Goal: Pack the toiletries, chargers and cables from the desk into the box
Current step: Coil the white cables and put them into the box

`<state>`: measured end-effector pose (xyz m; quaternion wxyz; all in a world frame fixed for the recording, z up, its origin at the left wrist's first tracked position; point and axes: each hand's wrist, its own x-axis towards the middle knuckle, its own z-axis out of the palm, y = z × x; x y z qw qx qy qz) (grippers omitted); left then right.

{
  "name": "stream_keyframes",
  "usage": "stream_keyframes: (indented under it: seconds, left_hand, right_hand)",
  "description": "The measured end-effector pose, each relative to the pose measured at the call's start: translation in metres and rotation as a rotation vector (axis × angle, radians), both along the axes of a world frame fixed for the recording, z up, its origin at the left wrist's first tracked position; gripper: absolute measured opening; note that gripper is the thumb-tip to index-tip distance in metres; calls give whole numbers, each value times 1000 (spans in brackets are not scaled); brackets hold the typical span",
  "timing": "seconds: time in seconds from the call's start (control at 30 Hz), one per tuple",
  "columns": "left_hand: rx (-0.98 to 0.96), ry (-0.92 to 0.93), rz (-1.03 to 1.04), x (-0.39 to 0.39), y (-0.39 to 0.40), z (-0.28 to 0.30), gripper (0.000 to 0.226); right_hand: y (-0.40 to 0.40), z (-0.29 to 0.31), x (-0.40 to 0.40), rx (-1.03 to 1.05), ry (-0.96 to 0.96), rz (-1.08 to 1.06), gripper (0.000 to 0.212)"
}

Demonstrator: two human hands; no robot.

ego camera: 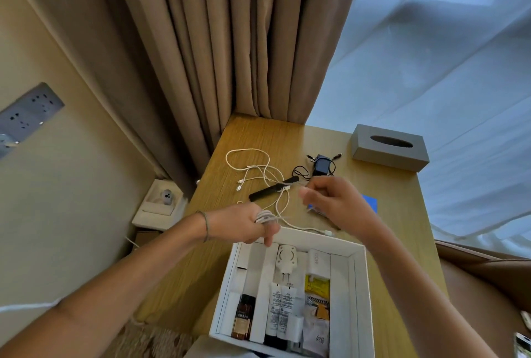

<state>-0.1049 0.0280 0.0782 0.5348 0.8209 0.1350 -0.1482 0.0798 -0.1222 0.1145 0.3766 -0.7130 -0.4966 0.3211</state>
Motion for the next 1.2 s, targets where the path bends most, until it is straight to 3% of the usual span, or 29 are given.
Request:
stream_keyframes:
  seconds: [0.1,0.23,0.4,0.43,0.5,0.6,0.7,0.73,0.9,0.97,1.03,1.1,1.2]
  left_hand:
    - [-228,-148,181,-8,-2,-1,64]
    - [-339,-220,762,7,-14,-1,57]
    - [-880,-352,1142,27,-6,16,62]
    - [-901,-370,1188,30,-4,20,58]
    - [-724,-397,1250,36,-5,23,52]
    - [-231,-421,1168,36,-3,14,52]
    - [140,-390,966,29,-2,6,59]
    - [125,-367,909,27,-3,5,62]
    - [-323,-105,503,13,-26,8,83]
    - [-384,-117,332,10,-36,14,84]
    - [-385,-174,256,11,-42,21,70]
    - [-330,-255,382,14,-43,26,50]
    - [-179,-323,746,16,-33,25,51]
  right_hand:
    - [3,0,8,-31,61,70,33]
    - [17,-19,-15,-32,171,-22,25]
    - [30,-46,-59,-144,-18,-72,31]
    - [29,-50,-68,-152,-92,-33,31]
    - [26,-51,-85,-156,-242,84,29]
    - [20,-37,-96,-154,-394,235,29]
    - [11,-5,-82,-105,-327,306,30]
    - [9,6,-72,-87,-270,312,28]
    - [14,28,-21,54,-93,177,22]
    - [22,23,-8,110,-6,101,22]
    - [28,15,0,162,65,10,28]
    - [30,4,3,183,81,-77,33]
    - [31,-20,-2,152,64,-164,35]
